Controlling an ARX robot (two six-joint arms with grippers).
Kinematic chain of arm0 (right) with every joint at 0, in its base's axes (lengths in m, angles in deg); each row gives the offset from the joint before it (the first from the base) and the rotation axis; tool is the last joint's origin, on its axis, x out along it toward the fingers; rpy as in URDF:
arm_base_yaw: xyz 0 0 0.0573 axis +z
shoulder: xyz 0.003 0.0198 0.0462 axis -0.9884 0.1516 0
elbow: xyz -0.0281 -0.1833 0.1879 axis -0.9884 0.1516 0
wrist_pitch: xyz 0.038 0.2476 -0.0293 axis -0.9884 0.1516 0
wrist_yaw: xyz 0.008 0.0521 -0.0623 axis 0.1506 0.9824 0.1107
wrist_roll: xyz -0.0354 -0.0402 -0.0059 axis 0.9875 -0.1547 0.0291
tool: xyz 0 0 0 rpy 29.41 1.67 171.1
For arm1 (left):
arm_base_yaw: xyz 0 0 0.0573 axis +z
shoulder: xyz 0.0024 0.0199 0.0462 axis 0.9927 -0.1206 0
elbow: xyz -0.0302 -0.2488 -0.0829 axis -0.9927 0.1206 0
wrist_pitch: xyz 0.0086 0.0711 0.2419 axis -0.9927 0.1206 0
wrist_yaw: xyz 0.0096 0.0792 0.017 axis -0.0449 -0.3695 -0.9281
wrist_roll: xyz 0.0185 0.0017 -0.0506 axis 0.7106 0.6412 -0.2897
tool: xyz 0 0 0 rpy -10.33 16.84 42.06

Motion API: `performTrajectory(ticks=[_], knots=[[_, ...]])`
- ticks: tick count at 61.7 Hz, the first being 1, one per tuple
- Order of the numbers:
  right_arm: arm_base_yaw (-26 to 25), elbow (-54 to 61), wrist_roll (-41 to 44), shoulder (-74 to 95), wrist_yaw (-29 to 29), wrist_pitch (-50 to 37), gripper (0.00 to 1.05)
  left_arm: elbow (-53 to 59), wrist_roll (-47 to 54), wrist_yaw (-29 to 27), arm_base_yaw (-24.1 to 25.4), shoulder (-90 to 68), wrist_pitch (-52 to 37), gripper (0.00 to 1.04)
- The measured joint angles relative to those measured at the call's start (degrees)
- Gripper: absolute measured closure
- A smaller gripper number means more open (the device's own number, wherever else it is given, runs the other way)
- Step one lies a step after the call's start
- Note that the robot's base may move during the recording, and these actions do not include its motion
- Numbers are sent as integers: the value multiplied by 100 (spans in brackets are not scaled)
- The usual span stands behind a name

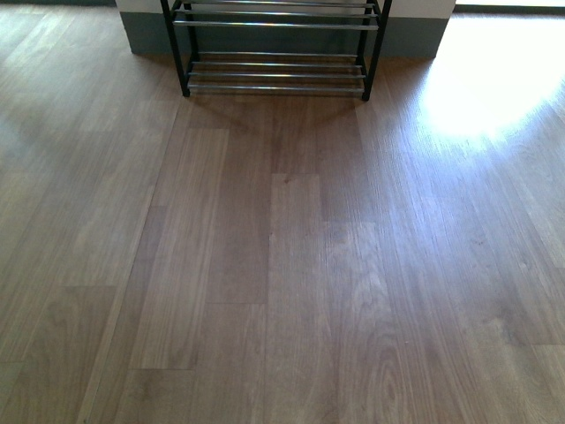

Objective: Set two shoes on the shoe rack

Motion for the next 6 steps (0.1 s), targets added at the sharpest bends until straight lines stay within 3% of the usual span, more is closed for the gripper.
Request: performTrajectory(ticks=[6], knots=[[0,0,0,0,0,0,9,0,0,0,0,0,0,9]])
